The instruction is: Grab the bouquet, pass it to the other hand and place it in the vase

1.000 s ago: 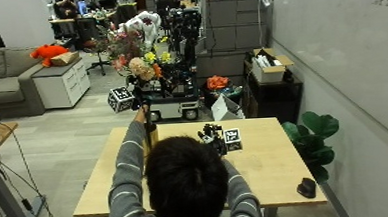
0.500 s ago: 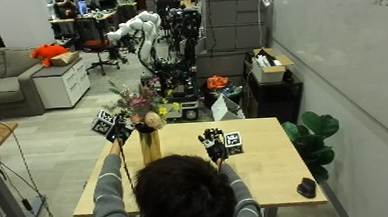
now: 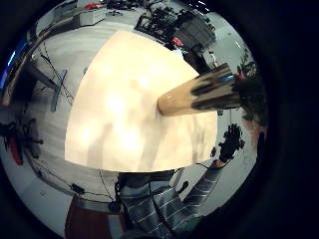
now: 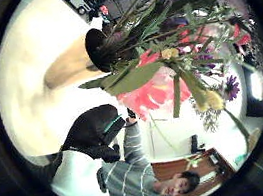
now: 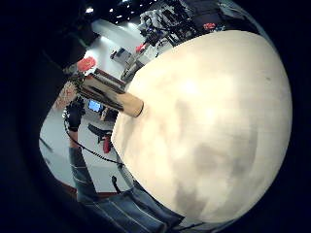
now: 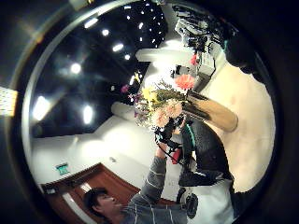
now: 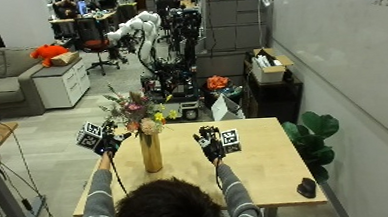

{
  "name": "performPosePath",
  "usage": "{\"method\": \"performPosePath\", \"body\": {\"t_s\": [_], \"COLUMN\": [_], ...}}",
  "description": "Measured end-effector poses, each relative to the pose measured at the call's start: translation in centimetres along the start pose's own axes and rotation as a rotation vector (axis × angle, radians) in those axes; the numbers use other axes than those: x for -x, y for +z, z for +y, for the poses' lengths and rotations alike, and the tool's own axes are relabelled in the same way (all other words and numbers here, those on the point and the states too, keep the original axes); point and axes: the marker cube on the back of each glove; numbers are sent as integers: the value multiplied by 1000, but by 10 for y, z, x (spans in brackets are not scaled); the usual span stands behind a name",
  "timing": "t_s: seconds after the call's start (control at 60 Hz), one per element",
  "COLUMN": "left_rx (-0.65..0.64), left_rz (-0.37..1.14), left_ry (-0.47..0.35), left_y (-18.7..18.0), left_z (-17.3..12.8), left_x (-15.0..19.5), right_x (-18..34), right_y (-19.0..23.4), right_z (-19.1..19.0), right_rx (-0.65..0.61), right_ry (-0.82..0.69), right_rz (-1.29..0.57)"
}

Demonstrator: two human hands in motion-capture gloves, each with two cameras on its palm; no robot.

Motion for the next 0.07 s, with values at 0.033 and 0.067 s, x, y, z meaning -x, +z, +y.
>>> {"method": "performPosePath", "body": {"t_s": [0.033,0.067], "left_rx": [-54,-62], "left_rz": [-29,-23], "left_ry": [-56,-66], "left_y": [2,2], "left_z": [-11,-13], "left_x": [9,11], "right_x": [3,5], "right_y": [0,1], "right_z": [0,-1], "right_rx": [3,4], "right_ry": [-12,-58], "right_rz": [-2,-8]}}
